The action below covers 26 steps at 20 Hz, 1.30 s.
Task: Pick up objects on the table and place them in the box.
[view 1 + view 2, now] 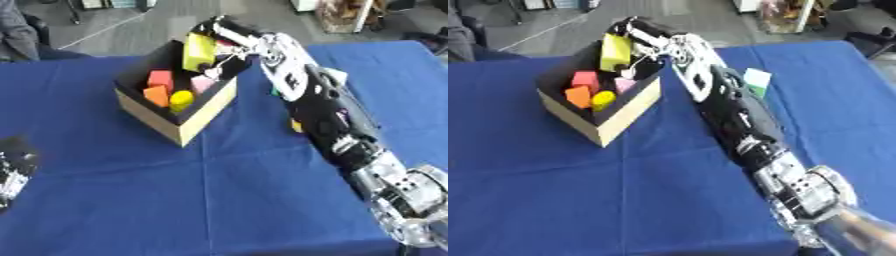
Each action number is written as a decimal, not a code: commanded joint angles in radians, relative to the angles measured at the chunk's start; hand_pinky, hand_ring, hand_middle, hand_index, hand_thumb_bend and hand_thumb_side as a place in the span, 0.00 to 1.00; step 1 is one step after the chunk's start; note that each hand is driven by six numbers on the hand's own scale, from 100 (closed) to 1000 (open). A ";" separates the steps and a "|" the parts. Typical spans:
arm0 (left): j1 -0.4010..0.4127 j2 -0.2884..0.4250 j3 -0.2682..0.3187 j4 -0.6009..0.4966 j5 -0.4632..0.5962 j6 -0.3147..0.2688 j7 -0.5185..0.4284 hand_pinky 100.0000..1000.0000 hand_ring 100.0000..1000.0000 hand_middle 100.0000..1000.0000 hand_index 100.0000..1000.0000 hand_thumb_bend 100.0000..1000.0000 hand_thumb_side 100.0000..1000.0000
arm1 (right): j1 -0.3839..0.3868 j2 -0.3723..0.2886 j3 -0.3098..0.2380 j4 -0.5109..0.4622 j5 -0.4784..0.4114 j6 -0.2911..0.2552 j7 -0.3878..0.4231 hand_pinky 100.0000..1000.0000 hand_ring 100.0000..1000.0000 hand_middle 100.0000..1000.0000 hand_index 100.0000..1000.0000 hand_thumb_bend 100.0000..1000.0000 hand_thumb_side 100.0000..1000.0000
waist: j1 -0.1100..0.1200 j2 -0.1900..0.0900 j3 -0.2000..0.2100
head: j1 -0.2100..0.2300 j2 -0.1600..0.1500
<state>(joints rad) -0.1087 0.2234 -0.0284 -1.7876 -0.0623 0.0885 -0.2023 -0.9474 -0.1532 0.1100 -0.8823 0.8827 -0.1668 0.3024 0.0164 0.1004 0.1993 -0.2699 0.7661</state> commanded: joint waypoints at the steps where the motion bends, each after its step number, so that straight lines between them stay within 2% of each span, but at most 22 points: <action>1: -0.017 0.001 -0.004 -0.012 -0.001 0.000 -0.008 0.74 0.59 0.60 0.81 0.46 0.51 | -0.032 0.026 -0.011 0.069 0.057 0.037 -0.038 0.85 0.77 0.77 0.95 0.28 0.35 | 0.016 -0.010 0.005 | -0.019 0.004; 3: -0.018 -0.002 -0.005 -0.013 -0.001 0.000 -0.010 0.74 0.59 0.60 0.81 0.46 0.51 | -0.040 0.030 -0.012 0.082 0.093 0.041 -0.072 0.87 0.80 0.83 0.98 0.34 0.41 | 0.016 -0.008 0.005 | -0.023 0.004; 8: -0.017 0.001 -0.001 -0.012 -0.004 0.003 -0.009 0.74 0.59 0.60 0.81 0.46 0.51 | -0.058 0.007 -0.010 0.034 0.123 0.025 -0.143 0.90 0.84 0.90 0.99 0.37 0.42 | 0.006 -0.006 -0.004 | -0.026 0.004; 12: -0.017 -0.002 0.002 -0.011 -0.008 0.004 -0.008 0.74 0.59 0.60 0.81 0.45 0.52 | -0.069 -0.057 -0.018 -0.016 0.080 0.005 -0.128 0.92 0.85 0.90 1.00 0.33 0.29 | 0.002 -0.004 -0.011 | -0.027 0.004; 13: -0.014 0.000 0.005 -0.011 -0.011 0.004 -0.007 0.74 0.59 0.60 0.81 0.45 0.52 | -0.067 -0.077 -0.029 -0.018 0.070 0.009 -0.121 0.94 0.87 0.90 1.00 0.27 0.19 | 0.001 -0.004 -0.014 | -0.025 0.004; 14: -0.011 0.002 0.009 -0.010 -0.014 0.004 -0.005 0.74 0.59 0.60 0.81 0.45 0.52 | -0.064 -0.099 -0.043 -0.010 0.060 0.016 -0.110 0.94 0.87 0.90 1.00 0.25 0.17 | -0.001 -0.004 -0.017 | -0.022 0.004; 15: -0.007 0.005 0.014 -0.009 -0.017 0.005 -0.002 0.74 0.59 0.60 0.81 0.45 0.52 | -0.058 -0.121 -0.060 0.004 0.047 0.026 -0.101 0.95 0.88 0.90 1.00 0.20 0.10 | -0.004 -0.004 -0.022 | -0.017 0.004; 17: -0.003 0.008 0.018 -0.008 -0.019 0.007 0.003 0.74 0.59 0.60 0.81 0.44 0.52 | -0.053 -0.168 -0.103 0.045 0.019 0.052 -0.103 0.95 0.88 0.90 1.00 0.19 0.07 | -0.008 -0.003 -0.026 | -0.011 0.004; 21: -0.003 0.007 0.018 -0.007 -0.022 0.008 0.002 0.74 0.59 0.60 0.81 0.44 0.52 | -0.045 -0.255 -0.166 0.124 -0.041 0.103 -0.129 0.95 0.89 0.90 0.99 0.19 0.07 | -0.014 0.000 -0.028 | -0.006 0.004; 26: -0.002 0.007 0.020 -0.006 -0.024 0.008 0.003 0.75 0.59 0.60 0.81 0.44 0.52 | -0.028 -0.292 -0.163 0.241 -0.058 0.130 -0.068 0.97 0.92 0.90 1.00 0.25 0.20 | -0.014 0.002 -0.028 | -0.005 0.004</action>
<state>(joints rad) -0.1054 0.2118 -0.0170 -1.7818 -0.0812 0.0972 -0.2019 -0.9573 -0.4115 -0.0490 -0.6563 0.8328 -0.0416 0.2201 0.0155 0.1019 0.1717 -0.2763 0.7661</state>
